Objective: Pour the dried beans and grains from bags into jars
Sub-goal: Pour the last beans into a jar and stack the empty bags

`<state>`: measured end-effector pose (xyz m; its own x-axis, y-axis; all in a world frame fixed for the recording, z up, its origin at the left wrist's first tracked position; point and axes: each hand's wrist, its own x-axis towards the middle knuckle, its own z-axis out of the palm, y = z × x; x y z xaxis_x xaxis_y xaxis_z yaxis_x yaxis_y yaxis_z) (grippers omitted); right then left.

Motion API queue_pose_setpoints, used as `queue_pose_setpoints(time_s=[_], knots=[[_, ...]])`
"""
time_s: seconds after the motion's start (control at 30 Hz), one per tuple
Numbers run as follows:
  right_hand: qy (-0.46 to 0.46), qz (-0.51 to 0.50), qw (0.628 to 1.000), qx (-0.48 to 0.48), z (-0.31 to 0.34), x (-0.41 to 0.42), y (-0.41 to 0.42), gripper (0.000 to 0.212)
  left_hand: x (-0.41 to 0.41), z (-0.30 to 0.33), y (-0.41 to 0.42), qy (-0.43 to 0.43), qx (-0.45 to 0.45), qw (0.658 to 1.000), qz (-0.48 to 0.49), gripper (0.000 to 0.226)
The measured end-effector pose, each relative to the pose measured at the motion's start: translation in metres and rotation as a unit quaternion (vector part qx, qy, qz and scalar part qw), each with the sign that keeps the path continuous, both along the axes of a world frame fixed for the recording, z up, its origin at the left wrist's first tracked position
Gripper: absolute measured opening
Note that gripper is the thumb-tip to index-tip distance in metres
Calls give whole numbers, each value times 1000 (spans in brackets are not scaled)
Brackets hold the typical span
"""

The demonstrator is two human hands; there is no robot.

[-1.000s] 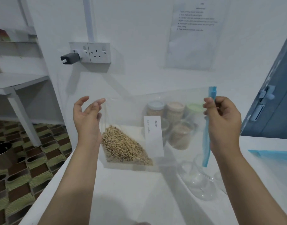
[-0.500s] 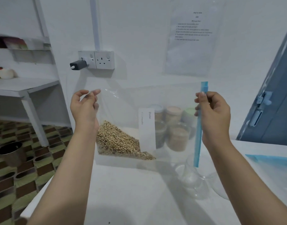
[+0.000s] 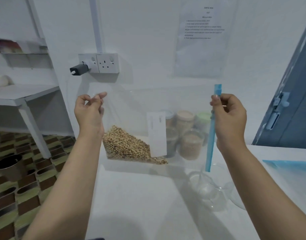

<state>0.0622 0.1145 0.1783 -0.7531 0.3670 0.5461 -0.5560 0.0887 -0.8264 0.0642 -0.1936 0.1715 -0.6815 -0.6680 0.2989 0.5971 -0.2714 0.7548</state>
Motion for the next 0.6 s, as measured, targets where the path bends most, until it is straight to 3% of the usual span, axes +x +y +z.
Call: queue_pose_setpoints(time_s=[0.6], knots=[[-14, -91, 995, -48, -11, -19, 21, 18, -35, 16, 36, 51, -69, 996, -11, 34]])
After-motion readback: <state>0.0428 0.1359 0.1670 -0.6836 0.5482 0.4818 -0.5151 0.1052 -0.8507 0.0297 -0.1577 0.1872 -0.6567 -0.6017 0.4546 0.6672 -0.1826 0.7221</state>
